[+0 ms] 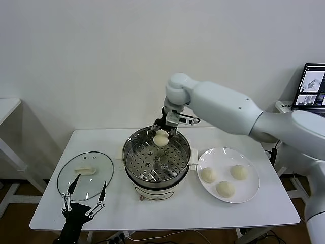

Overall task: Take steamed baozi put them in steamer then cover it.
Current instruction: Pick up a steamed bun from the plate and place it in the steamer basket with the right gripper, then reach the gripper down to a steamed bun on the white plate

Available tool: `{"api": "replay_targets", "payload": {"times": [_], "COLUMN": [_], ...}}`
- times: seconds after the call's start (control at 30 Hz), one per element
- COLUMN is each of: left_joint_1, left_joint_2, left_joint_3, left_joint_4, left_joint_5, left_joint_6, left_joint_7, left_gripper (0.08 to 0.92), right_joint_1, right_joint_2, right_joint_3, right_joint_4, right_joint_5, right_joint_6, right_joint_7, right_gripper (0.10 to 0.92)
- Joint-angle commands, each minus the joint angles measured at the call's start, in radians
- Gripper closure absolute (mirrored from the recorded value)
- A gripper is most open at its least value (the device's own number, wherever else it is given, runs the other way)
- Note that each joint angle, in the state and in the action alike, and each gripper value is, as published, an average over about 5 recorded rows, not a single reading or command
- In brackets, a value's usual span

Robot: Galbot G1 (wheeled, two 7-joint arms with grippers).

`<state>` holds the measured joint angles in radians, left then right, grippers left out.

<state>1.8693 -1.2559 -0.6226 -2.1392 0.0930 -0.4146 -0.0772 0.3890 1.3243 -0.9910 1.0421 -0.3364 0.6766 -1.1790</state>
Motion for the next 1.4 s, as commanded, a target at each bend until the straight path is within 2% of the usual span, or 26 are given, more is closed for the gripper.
{"api": "replay_targets", "payload": {"times": [0.03,0.37,0.47,0.57,0.7,0.83,0.93,1.03,1.23,1.4], "left_joint_1": [0.000,-0.002,-0.002,-0.002,-0.004,-0.006,-0.009,-0.014,-0.020,-0.020], "left_joint_2": [0.000,-0.003,-0.004,-0.005,-0.004,-0.002,0.001,0.004,0.008,0.011], "left_joint_3": [-0.001,-0.003,-0.005,-0.005,-0.004,-0.003,0.000,0.005,0.016,0.016], "left_joint_4": [0.008,0.020,0.020,0.018,0.018,0.018,0.018,0.017,0.019,0.020], "left_joint_5": [0.006,0.015,0.015,0.014,0.014,0.013,0.013,0.014,0.016,0.016], "left_joint_6": [-0.008,-0.022,-0.022,-0.021,-0.019,-0.017,-0.014,-0.011,-0.009,-0.009], "left_joint_7": [-0.001,-0.004,-0.005,-0.006,-0.006,-0.008,-0.008,-0.008,-0.009,-0.009], "left_gripper": [0.177,0.177,0.177,0.177,0.177,0.177,0.177,0.177,0.177,0.177], "right_joint_1": [-0.057,-0.080,-0.078,-0.060,-0.007,0.088,0.193,0.273,0.278,0.215], "right_joint_2": [0.087,0.122,0.117,0.089,-0.006,-0.157,-0.272,-0.367,-0.518,-0.619], "right_joint_3": [0.014,0.009,0.015,0.023,0.042,0.042,-0.023,-0.113,-0.273,-0.373], "right_joint_4": [-0.099,-0.142,-0.133,-0.093,0.029,0.134,0.158,0.134,0.100,0.167], "right_joint_5": [-0.106,-0.130,-0.124,-0.084,0.068,0.304,0.517,0.667,0.780,0.796], "right_joint_6": [0.031,0.047,0.045,0.021,-0.090,-0.297,-0.497,-0.670,-0.772,-0.816], "right_joint_7": [0.007,0.004,0.003,-0.006,-0.063,-0.143,-0.155,-0.134,-0.080,-0.026], "right_gripper": [0.364,0.360,0.324,0.254,0.207,0.203,0.203,0.203,0.203,0.203]}}
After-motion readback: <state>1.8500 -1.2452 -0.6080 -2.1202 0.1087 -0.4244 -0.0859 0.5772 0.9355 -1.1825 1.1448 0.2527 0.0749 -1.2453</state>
